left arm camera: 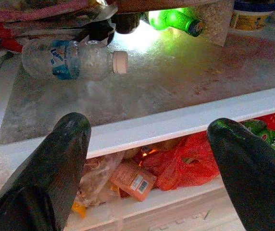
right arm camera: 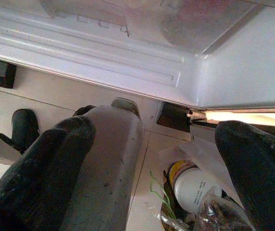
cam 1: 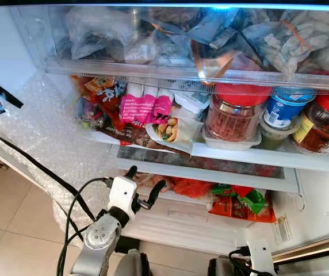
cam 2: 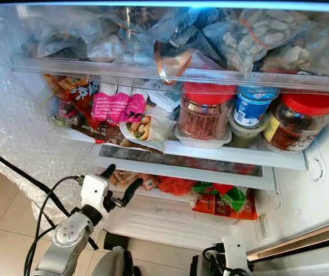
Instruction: Restocking fridge
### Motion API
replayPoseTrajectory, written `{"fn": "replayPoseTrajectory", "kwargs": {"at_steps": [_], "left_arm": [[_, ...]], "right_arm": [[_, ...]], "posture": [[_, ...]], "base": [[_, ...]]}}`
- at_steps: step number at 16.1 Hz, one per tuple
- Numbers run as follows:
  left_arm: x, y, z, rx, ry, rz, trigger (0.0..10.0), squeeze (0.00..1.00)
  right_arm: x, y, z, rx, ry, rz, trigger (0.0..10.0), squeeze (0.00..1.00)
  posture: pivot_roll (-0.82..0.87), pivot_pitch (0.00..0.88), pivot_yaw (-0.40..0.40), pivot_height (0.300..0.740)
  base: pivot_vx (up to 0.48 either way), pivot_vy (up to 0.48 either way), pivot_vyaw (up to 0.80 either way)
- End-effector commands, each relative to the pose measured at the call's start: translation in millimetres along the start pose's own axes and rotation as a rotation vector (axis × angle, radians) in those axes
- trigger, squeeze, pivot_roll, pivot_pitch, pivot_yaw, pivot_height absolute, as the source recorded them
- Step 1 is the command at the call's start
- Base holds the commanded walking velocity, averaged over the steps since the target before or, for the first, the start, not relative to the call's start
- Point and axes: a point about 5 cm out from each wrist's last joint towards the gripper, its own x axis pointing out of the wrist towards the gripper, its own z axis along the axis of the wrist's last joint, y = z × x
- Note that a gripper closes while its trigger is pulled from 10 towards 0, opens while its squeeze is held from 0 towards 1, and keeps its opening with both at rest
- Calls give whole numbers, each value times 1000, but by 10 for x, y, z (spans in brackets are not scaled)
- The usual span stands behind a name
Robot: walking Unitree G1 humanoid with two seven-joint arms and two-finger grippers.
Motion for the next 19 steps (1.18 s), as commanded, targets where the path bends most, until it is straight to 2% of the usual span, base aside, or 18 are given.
{"fn": "replayPoseTrajectory", "kwargs": {"at_steps": [1,4,19], "left_arm": [[-48,10,-35,4,26,8,10000,0],[-53,6,-22,5,38,15,10000,0],[-4,16,-15,28,49,21,10000,0]], "right_arm": [[-45,-1,-201,10,74,-2,10000,0],[-45,3,-203,6,75,-3,10000,0],[-39,9,-189,11,74,1,10000,0]], "posture": [[-21,177,41,658],[-23,169,41,658],[-19,170,40,658]], "base": [[0,0,0],[-80,0,0],[-285,0,0]]}}
